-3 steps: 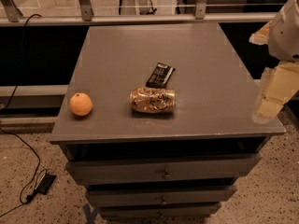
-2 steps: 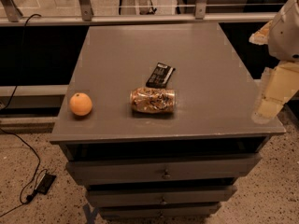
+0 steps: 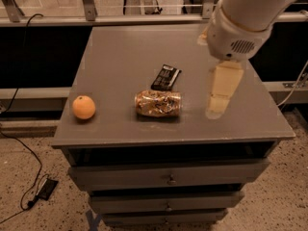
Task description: Place orange can upright
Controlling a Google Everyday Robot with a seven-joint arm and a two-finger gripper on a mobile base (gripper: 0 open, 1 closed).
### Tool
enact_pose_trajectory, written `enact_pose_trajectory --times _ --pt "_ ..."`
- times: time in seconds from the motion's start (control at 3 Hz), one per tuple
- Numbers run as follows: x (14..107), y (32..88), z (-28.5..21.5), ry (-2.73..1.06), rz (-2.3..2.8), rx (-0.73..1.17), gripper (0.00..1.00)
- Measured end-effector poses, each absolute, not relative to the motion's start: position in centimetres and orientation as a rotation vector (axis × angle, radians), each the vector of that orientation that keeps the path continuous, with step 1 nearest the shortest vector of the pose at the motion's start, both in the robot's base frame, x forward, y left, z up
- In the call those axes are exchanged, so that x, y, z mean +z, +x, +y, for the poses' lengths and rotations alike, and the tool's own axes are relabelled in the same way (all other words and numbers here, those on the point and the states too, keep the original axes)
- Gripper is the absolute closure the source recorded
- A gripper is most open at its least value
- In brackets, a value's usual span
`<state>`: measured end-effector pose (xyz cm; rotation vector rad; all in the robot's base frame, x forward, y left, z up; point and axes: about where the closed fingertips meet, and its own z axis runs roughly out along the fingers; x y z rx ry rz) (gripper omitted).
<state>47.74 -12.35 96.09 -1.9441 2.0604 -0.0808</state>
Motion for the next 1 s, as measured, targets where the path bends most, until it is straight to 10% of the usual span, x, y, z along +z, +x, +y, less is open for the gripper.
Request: enact_pose_trajectory --times 1.0 --pt "91.5 52.3 -0.1 -2.058 2.030 0.071 0.00"
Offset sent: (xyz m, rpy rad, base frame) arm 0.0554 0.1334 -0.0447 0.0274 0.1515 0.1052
